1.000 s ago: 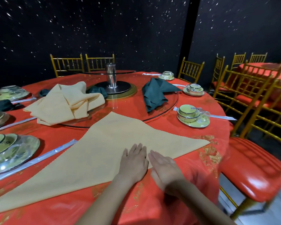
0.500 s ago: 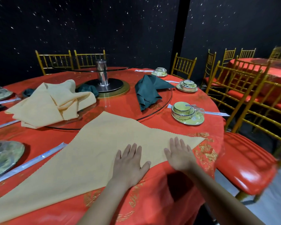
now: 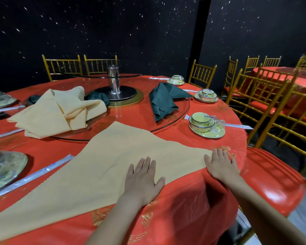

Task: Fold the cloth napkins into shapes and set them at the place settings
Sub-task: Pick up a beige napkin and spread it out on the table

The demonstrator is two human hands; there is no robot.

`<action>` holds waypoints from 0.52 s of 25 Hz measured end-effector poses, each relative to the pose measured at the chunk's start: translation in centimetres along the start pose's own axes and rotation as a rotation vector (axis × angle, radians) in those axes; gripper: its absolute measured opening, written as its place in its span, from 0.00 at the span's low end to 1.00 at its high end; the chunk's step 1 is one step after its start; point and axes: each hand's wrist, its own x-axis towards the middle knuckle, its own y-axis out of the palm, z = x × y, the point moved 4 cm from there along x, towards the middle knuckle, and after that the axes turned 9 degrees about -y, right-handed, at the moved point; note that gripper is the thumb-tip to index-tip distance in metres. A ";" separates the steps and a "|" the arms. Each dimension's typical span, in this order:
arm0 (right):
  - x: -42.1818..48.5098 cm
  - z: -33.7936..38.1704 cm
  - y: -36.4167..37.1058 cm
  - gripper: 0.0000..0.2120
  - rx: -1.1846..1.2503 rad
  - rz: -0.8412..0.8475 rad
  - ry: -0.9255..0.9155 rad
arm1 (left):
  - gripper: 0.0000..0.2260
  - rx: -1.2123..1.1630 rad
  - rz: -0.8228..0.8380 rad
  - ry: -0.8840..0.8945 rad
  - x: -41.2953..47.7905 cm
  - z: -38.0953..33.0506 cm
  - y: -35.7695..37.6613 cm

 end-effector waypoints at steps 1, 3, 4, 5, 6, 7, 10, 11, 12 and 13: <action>-0.4 0.1 -0.2 0.33 -0.008 -0.029 -0.009 | 0.31 0.003 0.010 -0.005 0.0 0.0 -0.1; -1.6 1.6 -0.6 0.33 -0.044 -0.090 -0.064 | 0.31 -0.012 0.029 -0.008 0.1 -0.2 -0.3; -2.4 3.3 -0.6 0.33 -0.053 -0.104 -0.125 | 0.30 -0.039 0.027 -0.001 0.0 -0.3 -0.6; -3.4 5.4 -0.5 0.33 -0.049 -0.114 -0.202 | 0.29 -0.075 0.013 0.004 -0.2 -0.3 -0.9; -4.4 7.7 -0.5 0.32 -0.029 -0.129 -0.284 | 0.28 -0.108 -0.011 0.005 -0.7 -0.1 -1.3; -5.3 10.0 -0.4 0.32 -0.003 -0.143 -0.358 | 0.27 -0.124 -0.040 -0.001 -1.3 0.4 -1.7; -7.7 15.8 0.1 0.30 0.058 -0.144 -0.551 | 0.25 -0.070 -0.100 -0.103 -4.0 3.7 -2.4; -8.3 17.5 0.5 0.30 0.062 -0.134 -0.605 | 0.25 -0.048 -0.105 -0.157 -4.8 5.1 -2.6; -8.8 19.0 1.0 0.30 0.056 -0.125 -0.649 | 0.24 -0.028 -0.103 -0.209 -5.6 6.4 -2.7; -9.3 20.4 1.6 0.32 0.045 -0.124 -0.687 | 0.24 -0.011 -0.098 -0.250 -6.2 7.5 -2.6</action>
